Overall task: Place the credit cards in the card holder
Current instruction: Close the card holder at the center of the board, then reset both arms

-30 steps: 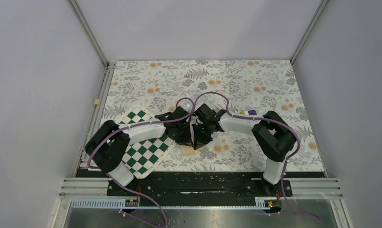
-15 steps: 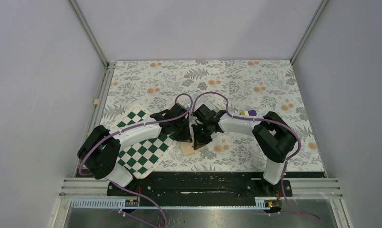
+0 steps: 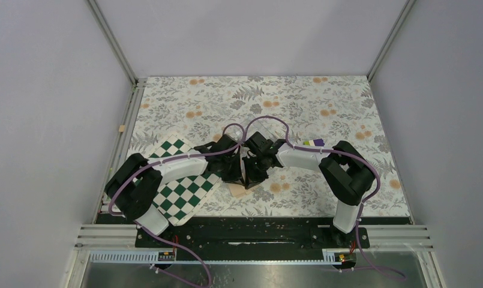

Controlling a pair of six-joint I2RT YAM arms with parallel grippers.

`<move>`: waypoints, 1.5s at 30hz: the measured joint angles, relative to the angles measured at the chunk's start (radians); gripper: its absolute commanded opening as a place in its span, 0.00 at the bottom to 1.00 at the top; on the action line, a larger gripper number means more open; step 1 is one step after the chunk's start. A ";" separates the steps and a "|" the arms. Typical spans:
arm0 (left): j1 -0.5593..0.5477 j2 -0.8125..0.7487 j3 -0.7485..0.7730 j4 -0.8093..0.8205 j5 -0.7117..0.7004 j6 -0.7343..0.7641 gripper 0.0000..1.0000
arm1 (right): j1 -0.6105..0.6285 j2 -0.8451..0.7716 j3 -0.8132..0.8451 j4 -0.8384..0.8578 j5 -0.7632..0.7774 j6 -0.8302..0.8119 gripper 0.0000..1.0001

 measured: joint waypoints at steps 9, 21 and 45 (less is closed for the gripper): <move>0.002 0.041 0.018 0.009 -0.027 -0.031 0.00 | 0.000 0.000 0.000 0.000 0.000 0.001 0.00; -0.027 0.023 0.024 -0.016 -0.092 -0.060 0.00 | 0.002 -0.006 0.000 0.000 0.003 0.004 0.00; 0.196 -0.564 -0.156 0.058 -0.159 -0.060 0.99 | -0.096 -0.270 -0.063 -0.050 0.053 0.010 0.77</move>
